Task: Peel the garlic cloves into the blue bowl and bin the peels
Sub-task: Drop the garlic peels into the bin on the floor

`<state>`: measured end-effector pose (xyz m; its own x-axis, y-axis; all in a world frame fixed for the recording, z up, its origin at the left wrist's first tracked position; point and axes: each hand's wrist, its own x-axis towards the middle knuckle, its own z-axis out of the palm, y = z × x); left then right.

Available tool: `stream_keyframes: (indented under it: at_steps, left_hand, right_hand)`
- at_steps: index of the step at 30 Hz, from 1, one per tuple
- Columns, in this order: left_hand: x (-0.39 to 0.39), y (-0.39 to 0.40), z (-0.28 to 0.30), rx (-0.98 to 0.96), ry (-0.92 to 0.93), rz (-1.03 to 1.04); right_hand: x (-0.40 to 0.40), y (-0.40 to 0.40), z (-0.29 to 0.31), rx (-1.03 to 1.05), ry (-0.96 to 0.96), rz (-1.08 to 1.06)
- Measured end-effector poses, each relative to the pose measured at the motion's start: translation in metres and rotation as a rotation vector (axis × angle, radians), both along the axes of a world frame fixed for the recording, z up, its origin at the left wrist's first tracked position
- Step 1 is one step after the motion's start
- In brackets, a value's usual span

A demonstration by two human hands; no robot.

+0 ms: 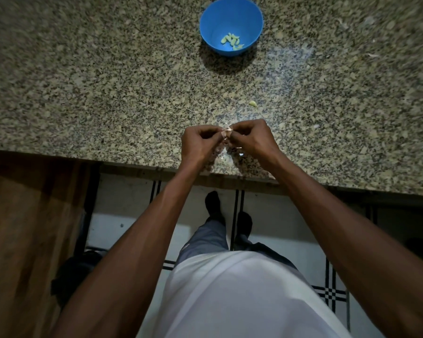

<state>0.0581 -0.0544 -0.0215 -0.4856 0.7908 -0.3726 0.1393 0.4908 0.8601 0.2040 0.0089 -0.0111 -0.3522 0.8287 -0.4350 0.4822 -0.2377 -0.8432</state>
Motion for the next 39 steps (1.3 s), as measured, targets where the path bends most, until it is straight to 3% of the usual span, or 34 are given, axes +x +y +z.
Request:
stream_keyframes:
  at_steps: [4,9,16,19,24,30,39]
  left_hand:
    - [-0.005,-0.007,-0.004,0.058,-0.115,0.004]
    - [-0.013,-0.019,-0.003,0.119,-0.325,0.191]
    - [-0.069,-0.072,0.011,0.224,-0.474,0.525]
    - [-0.105,-0.117,0.016,0.255,-0.454,0.61]
    - [-0.167,-0.225,0.016,0.304,-0.388,0.797]
    - [-0.252,-0.402,0.004,0.362,-0.377,1.093]
    - [-0.322,-0.616,-0.029,0.322,-0.343,1.347]
  right_hand:
    - [0.002,-0.004,0.001,-0.109,0.131,-0.049]
    - [-0.015,-0.006,0.006,-0.214,0.272,-0.061]
    - [-0.092,-0.037,0.025,-0.182,0.332,0.162]
    - [-0.137,-0.069,0.033,-0.161,0.317,0.281]
    - [-0.225,-0.155,0.039,-0.225,0.298,0.503]
    - [-0.351,-0.318,0.03,-0.237,0.274,0.804]
    - [-0.466,-0.537,-0.034,-0.266,0.144,0.935]
